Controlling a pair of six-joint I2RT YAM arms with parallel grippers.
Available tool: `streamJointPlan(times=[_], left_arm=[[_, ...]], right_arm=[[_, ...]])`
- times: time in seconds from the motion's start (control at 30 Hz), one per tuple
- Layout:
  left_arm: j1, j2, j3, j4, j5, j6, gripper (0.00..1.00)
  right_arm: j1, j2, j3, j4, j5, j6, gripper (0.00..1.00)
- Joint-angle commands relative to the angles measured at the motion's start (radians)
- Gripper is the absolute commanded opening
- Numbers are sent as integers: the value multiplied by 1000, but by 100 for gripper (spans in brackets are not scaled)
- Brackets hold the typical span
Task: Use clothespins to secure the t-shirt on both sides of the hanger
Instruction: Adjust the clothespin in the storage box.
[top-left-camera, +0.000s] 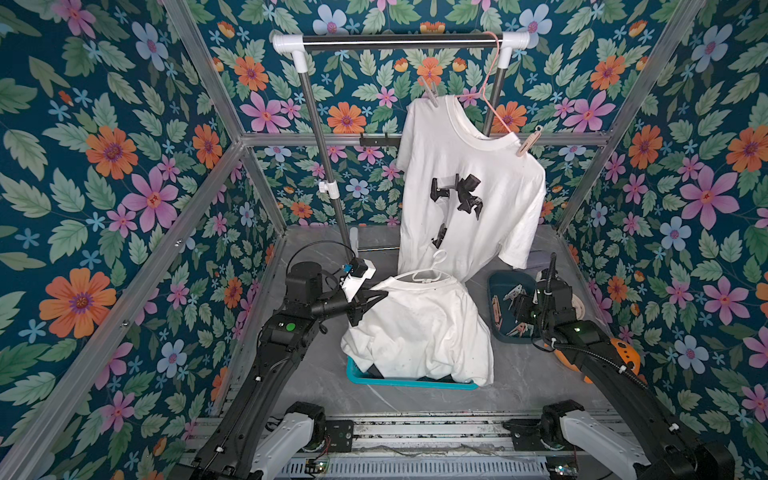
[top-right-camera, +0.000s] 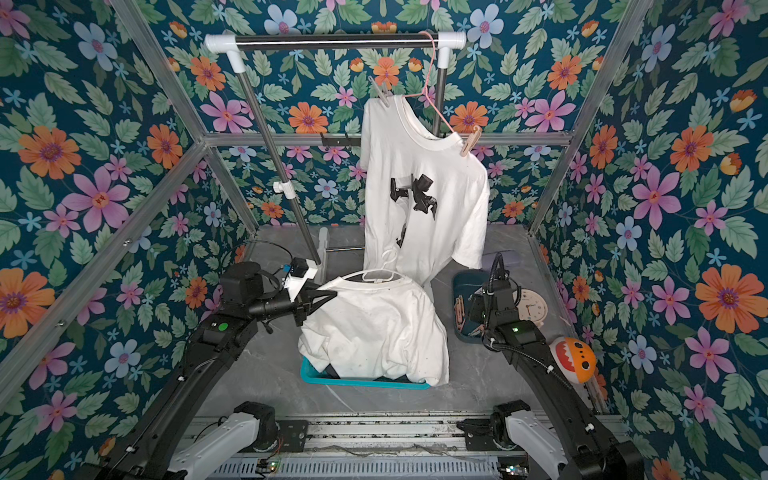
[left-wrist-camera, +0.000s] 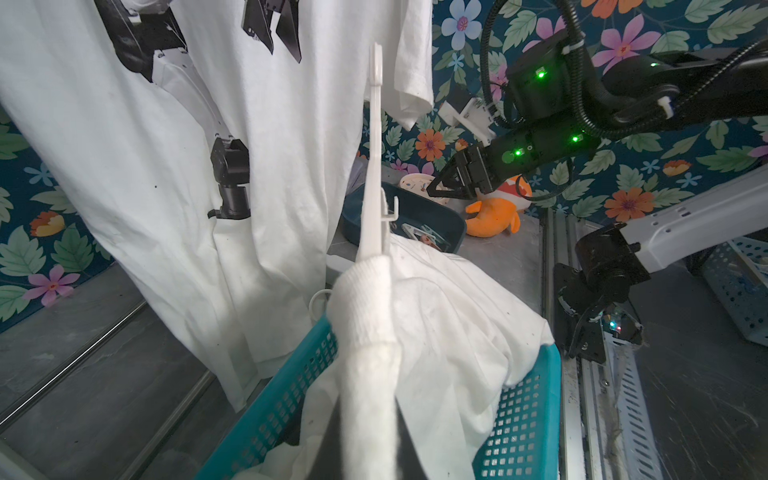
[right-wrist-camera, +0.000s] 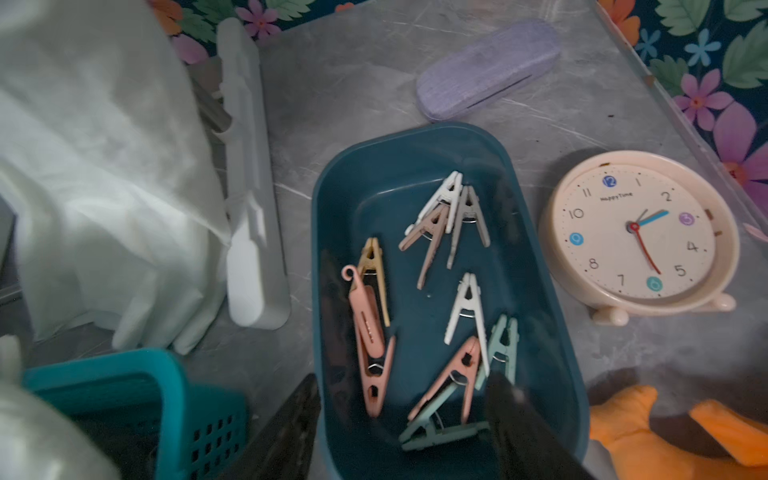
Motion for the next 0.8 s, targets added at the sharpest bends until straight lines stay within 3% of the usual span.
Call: streamJointPlan(times=[0.0,0.27,0.47,0.6,0.77], left_arm=[[0,-3,-1,65,8,9,0],[0,1,-3,69,11,5,0],[0,-6,-10,76,10,-1,0],[0,-9,-11,75,6,2,0],[-1,-5,-12,77,6,2,0]], right_arm=[[-12,42,-17,16,17,24,63],[-19,258,37,72,4,9,61],[-30,414,116,62,68,17,57],[-51,467,146,13,100,54,58],[-95,472,147,-3,46,86,58]])
